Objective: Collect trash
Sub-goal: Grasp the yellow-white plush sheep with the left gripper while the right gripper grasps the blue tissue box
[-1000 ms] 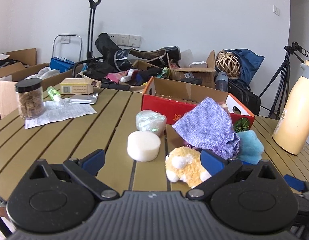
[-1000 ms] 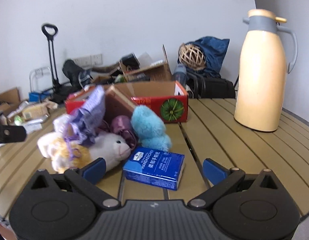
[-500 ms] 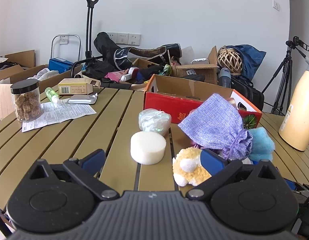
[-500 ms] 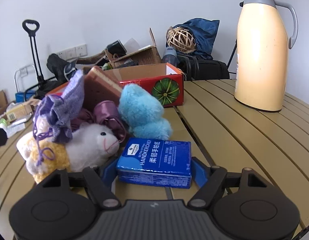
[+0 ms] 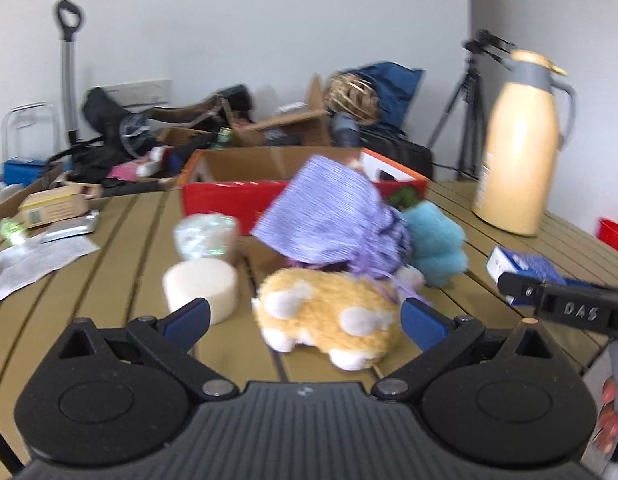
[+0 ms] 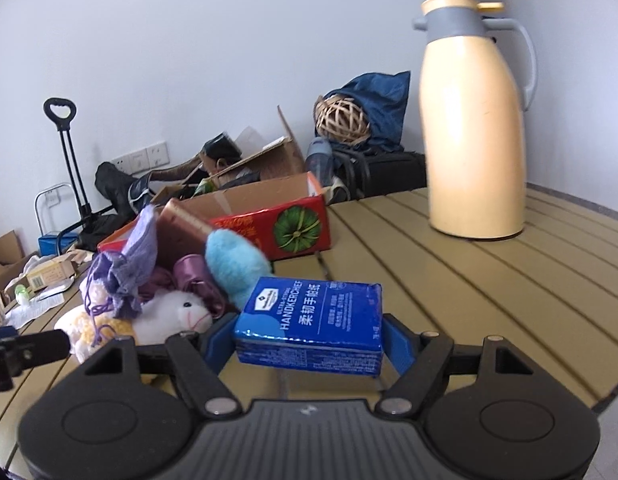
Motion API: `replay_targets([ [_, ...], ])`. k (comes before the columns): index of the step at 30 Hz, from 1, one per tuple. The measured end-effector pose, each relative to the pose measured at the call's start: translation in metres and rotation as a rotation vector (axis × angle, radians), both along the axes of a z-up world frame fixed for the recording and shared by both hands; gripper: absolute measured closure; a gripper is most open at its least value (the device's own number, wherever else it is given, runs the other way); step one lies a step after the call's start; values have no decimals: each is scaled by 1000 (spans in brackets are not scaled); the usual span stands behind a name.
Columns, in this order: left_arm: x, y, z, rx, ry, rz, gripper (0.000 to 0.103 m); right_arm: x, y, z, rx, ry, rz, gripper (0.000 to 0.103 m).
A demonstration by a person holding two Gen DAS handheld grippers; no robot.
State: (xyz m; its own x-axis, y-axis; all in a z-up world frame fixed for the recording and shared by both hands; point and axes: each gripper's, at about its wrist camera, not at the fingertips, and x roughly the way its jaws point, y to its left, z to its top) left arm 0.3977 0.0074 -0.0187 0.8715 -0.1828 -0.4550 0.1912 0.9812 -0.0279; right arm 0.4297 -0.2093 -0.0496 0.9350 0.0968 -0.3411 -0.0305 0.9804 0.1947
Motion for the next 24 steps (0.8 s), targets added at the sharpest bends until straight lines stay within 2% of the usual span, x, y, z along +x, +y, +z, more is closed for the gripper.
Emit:
replay_targets([
  [5,19,-8,-7,9,18,-48,0,-10,-22,1,-13,-5,-40,30],
  [8,31,-18,-10,50,24,-70,0,-11,-34,1,-10,-3,-62,30],
  [11,43,-26,-16,94,40,-70,0,-11,-39,1,-8,1,-56,30],
  [15,53,-26,-23,101,67,-76,0,-6,-36,0,-20,9,-39,30],
  [24,65,-30,-25,103,80,-79,0,-1,-31,-9,-24,125,-20,30],
])
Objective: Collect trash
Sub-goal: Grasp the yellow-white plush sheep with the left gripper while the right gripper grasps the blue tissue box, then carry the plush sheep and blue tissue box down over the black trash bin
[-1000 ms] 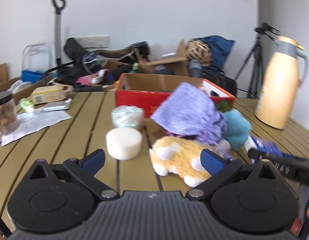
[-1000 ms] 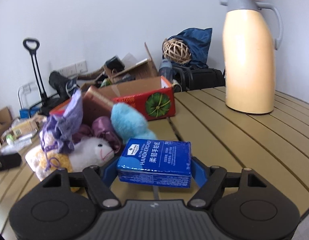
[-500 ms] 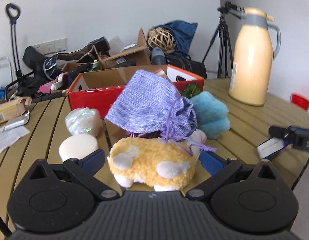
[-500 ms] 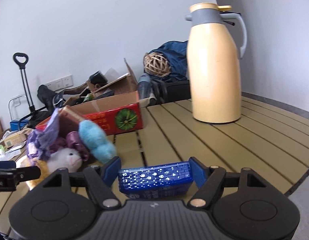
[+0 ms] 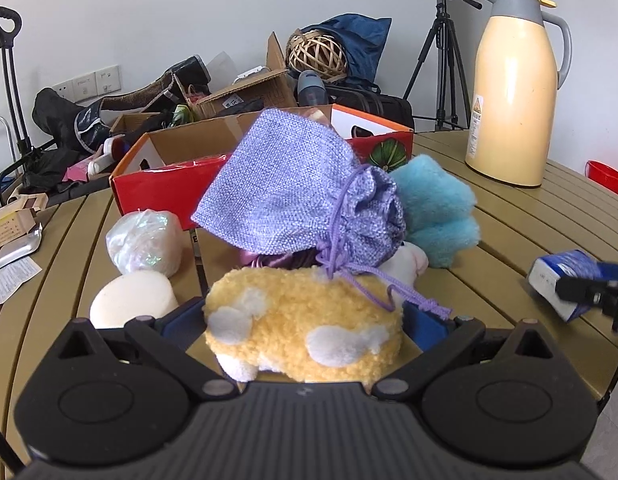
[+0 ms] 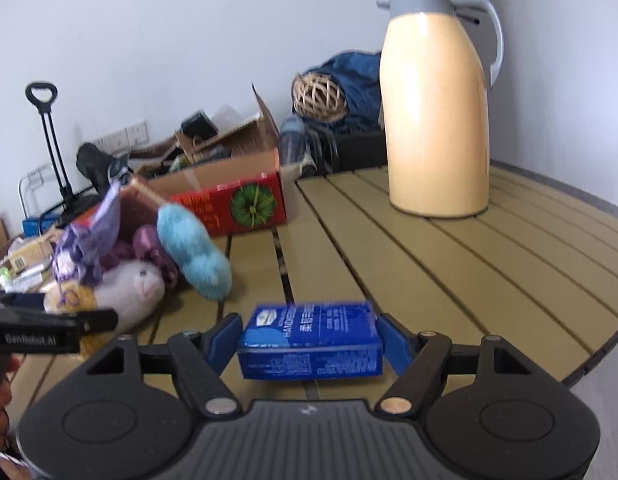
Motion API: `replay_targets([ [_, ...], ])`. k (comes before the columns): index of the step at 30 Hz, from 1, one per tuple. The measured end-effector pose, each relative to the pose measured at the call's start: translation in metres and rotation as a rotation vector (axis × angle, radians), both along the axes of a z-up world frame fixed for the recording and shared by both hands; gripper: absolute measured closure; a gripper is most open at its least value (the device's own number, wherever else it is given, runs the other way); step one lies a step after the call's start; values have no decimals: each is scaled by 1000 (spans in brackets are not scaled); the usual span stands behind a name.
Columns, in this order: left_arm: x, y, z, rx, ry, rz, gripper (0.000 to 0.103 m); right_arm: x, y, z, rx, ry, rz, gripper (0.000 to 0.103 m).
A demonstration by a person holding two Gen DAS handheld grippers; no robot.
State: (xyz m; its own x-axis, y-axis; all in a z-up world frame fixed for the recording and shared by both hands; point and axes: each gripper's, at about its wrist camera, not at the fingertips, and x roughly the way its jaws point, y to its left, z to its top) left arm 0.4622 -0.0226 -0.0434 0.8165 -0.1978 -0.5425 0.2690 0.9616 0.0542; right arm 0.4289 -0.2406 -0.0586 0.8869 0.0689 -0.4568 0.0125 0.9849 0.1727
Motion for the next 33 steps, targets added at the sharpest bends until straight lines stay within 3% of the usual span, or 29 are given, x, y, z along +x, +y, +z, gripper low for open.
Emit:
replay_targets([
  [11,-7,-8,1,39,-26,19,6,5,4,-9,-36,22,9,27],
  [15,-14,-12,2,49,-46,30,10,7,6,-7,-63,22,7,31],
  [20,-27,-9,4,10,-43,67,11,4,13,-4,-129,21,17,31],
  [24,-41,-10,8,-3,-50,86,12,3,10,-1,-116,13,21,31],
  [33,-82,-3,49,-79,-145,134,13,-3,5,6,-74,-21,33,31],
])
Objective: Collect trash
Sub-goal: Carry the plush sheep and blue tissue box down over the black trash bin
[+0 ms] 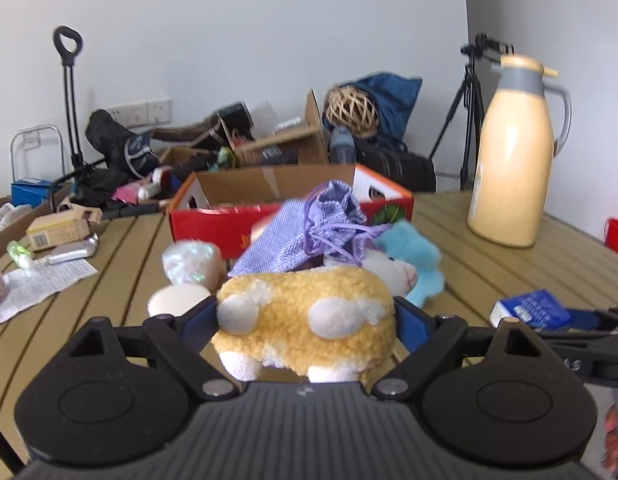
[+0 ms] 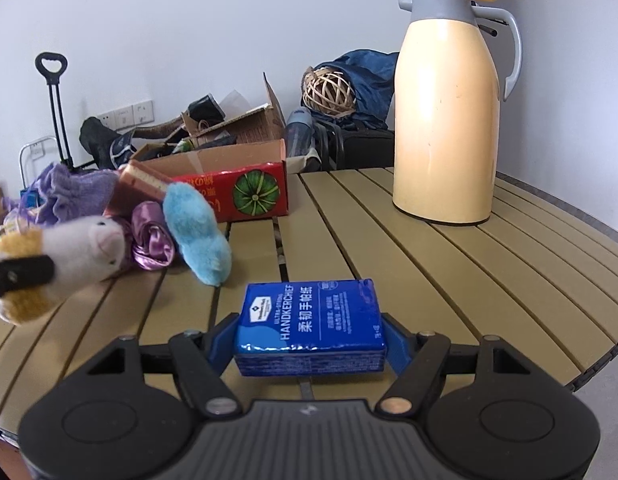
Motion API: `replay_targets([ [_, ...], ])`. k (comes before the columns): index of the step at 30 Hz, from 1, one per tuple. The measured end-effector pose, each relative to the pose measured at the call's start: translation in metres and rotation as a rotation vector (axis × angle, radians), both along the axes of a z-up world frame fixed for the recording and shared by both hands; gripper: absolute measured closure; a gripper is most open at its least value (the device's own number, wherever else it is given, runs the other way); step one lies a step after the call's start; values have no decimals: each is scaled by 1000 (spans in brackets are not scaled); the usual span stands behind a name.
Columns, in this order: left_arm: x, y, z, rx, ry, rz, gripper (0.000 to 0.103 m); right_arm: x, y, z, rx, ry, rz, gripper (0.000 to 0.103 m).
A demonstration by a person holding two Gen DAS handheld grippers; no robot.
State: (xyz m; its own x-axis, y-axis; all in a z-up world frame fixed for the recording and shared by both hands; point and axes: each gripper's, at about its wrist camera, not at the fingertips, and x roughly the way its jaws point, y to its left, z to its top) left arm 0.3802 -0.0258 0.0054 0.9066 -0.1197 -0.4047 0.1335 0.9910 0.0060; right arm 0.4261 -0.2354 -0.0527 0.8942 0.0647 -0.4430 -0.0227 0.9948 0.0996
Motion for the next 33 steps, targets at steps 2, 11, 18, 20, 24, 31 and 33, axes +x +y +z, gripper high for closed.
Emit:
replay_targets([
  [2,-8,2,6,-8,-8,4,13,-3,0,2,8,-10,6,31],
  [11,-39,4,9,18,16,51,13,-14,-2,9,56,-37,42,31],
  [18,-51,0,-3,57,81,83,13,-25,0,14,86,-52,79,31],
  [20,-55,1,-7,63,95,97,14,-31,0,16,93,-60,90,31],
  [24,-66,3,-5,73,101,118,14,-39,-3,19,103,-74,106,31],
  [31,-92,4,11,92,77,144,14,-59,-3,22,109,-94,151,31],
  [33,-101,4,15,94,71,149,14,-66,-4,24,111,-104,159,31],
])
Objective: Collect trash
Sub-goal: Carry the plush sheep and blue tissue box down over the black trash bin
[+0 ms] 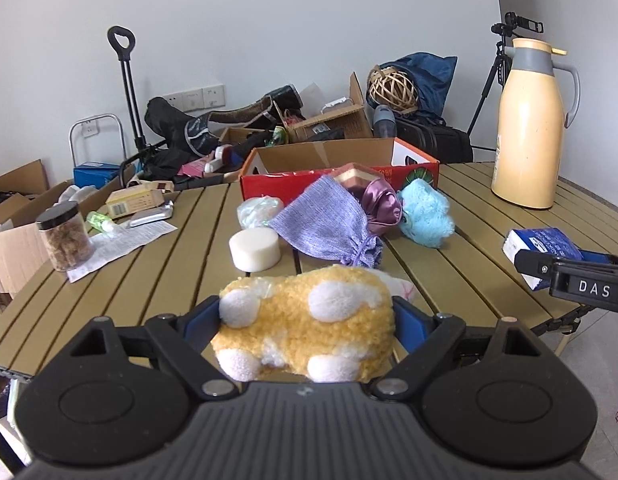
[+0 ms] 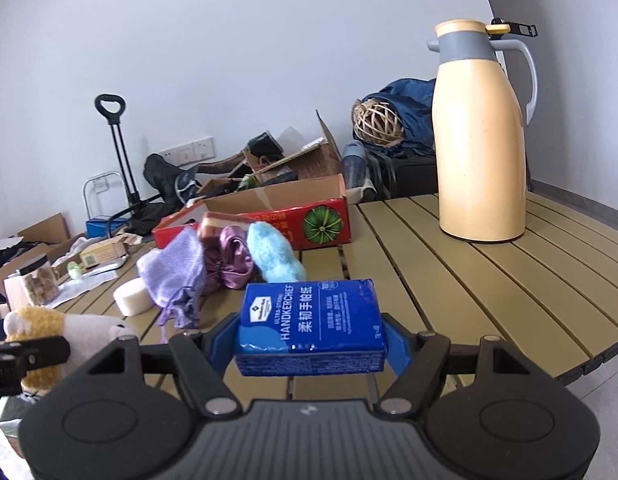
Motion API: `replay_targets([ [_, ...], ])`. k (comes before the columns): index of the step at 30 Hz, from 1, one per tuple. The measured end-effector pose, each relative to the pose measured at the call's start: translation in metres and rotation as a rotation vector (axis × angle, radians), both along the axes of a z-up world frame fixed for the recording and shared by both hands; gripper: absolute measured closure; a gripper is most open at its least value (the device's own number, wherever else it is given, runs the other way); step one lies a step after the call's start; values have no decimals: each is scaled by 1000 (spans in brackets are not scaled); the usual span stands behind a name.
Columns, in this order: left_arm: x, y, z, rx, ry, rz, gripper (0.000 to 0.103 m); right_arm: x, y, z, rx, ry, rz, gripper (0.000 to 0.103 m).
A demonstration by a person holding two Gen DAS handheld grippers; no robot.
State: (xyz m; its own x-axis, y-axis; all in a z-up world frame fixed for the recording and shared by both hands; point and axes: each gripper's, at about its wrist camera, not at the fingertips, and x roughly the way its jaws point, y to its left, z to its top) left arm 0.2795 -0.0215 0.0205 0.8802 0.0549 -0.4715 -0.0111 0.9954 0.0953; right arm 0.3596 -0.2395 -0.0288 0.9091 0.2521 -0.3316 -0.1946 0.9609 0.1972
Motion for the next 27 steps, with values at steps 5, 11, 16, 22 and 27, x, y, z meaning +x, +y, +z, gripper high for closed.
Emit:
replay_targets([
  [5,-28,2,11,15,-17,-6,14,-19,2,6,-8,-15,41,31],
  [11,-61,9,17,6,-27,-7,14,-52,8,6,-29,-17,74,31],
  [16,-84,13,16,-6,-29,-22,14,-78,10,3,-44,-3,79,31],
  [22,-105,13,11,-20,-19,-44,14,-99,7,-8,-58,38,77,31],
  [27,-121,10,0,-20,7,-62,14,-117,11,-21,-73,88,91,31],
])
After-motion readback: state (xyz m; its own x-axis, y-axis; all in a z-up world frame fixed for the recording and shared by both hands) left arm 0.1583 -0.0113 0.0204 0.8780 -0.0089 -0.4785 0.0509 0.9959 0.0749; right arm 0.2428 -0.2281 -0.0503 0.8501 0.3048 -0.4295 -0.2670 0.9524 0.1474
